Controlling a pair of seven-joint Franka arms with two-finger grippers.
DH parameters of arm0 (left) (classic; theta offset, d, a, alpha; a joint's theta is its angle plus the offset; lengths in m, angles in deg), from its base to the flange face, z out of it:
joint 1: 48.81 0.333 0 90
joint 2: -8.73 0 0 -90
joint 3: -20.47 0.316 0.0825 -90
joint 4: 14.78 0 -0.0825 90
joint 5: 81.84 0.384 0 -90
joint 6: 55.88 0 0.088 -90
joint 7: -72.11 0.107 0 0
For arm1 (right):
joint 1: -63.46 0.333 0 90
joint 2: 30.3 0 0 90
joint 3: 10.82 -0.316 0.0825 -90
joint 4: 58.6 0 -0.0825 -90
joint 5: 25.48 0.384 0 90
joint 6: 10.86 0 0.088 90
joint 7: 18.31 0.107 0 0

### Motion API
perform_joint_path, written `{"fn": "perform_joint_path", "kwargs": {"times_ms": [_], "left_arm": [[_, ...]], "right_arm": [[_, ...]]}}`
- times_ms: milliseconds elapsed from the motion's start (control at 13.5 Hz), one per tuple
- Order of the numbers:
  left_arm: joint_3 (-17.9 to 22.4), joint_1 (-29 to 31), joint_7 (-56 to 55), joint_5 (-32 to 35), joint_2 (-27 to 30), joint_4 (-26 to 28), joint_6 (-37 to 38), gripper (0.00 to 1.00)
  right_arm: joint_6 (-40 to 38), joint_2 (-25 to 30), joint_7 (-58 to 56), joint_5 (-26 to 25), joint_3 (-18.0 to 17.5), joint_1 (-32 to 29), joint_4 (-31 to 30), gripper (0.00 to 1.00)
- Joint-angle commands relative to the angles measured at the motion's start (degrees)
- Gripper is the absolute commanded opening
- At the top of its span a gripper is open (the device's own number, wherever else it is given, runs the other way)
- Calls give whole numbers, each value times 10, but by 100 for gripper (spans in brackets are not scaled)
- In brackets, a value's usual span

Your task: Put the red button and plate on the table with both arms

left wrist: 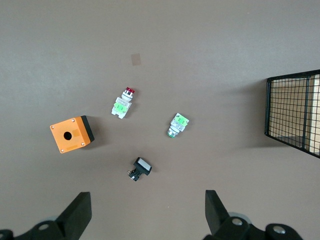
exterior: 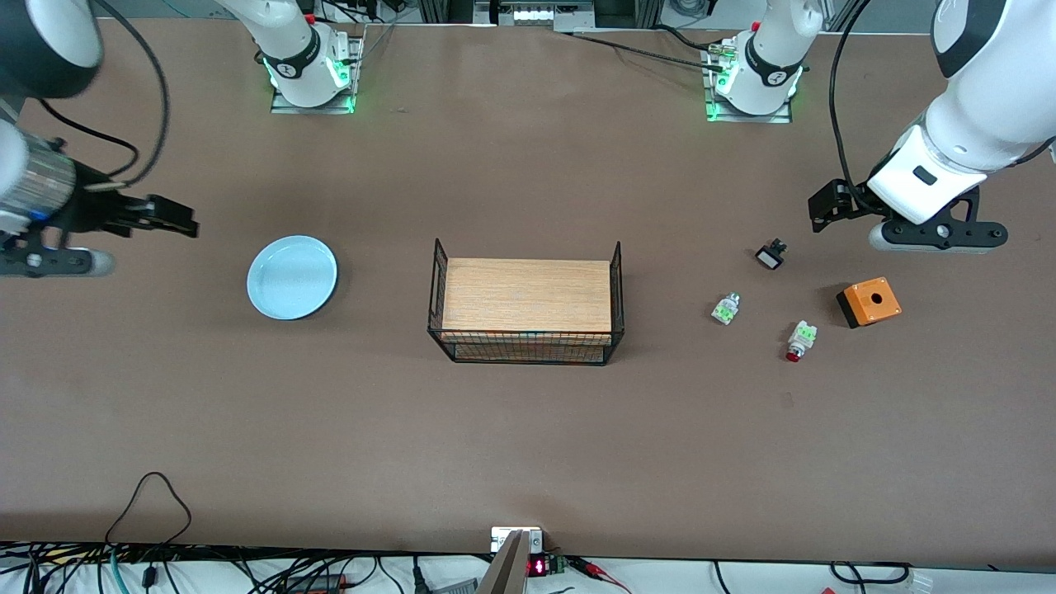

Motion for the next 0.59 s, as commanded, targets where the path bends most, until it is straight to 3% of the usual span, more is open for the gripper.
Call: {"fn": "perform_joint_path", "kwargs": {"times_ms": [0,223,520], "left_arm": [[2,4,13,-7,4,-5,9,100],[2,3,13,-6,4,-5,9,100],[2,3,13,-6,4,-5,9,100]], "right_arm": [[-17,-13,-7,-6,24,-8,25,100],[-1,1,-44,-29,27,-6,6,100],[80,69,-38,-26,25,-4,-100,100]]}}
